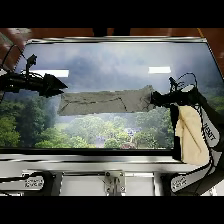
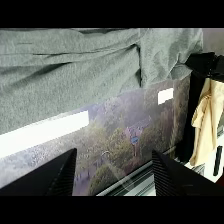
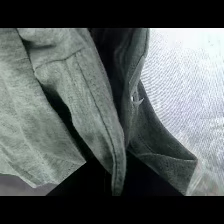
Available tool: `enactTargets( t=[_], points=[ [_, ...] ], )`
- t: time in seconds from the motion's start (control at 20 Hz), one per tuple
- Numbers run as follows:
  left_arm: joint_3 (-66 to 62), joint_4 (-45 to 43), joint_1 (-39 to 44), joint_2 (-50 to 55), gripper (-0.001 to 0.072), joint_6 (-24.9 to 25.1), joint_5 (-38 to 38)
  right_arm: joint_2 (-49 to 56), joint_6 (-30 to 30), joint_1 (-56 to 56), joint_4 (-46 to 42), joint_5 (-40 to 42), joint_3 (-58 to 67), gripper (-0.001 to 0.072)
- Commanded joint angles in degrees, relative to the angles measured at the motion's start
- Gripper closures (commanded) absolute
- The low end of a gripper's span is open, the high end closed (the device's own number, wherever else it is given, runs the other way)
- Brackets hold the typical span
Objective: Fold the shirts.
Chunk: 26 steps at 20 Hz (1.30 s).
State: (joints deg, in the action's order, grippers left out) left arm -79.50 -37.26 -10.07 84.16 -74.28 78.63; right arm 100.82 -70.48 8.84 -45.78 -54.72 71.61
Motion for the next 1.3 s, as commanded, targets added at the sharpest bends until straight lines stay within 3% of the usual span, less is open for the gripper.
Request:
enactTargets(
  t=[0.0,0.1,0.25,0.3,0.35,0.6,0.85,1.25],
  points=[
    [-0.1,0.0,0.1,0.0,0.0149,0.0,0.0,0.3,-1.0,-0.3,1.0,-0.1,1.6,0.0641],
    [0.0,0.0,0.5,0.2,0.0166,0.1,-0.6,0.0,-1.3,-0.3,1.8,-1.7,3.1,0.0642],
    [0.4,0.0,3.2,0.9,0.0440,0.2,-5.9,-2.3,-1.4,-0.3,2.4,-6.3,5.5,0.0643],
    [0.8,0.0,4.7,1.2,0.0635,1.0,-8.7,-3.7,-1.4,-0.3,2.3,-8.0,6.1,0.0642],
    [1.1,0.0,6.5,1.7,0.0669,1.8,-11.6,-5.4,-1.6,-0.3,2.2,-9.7,6.6,0.0643],
    [1.2,0.0,17.2,7.0,0.0669,1.4,-23.3,-15.5,-4.9,-0.3,1.7,-16.9,7.0,0.0642],
    [1.2,0.4,25.9,13.0,0.0669,-0.6,-25.4,-23.9,-10.3,-0.5,1.7,-20.7,7.0,0.0642],
    [1.2,15.9,36.1,17.7,0.0669,-0.4,-36.0,-29.5,-15.0,-0.5,1.8,-27.1,7.0,0.0642]
  ],
)
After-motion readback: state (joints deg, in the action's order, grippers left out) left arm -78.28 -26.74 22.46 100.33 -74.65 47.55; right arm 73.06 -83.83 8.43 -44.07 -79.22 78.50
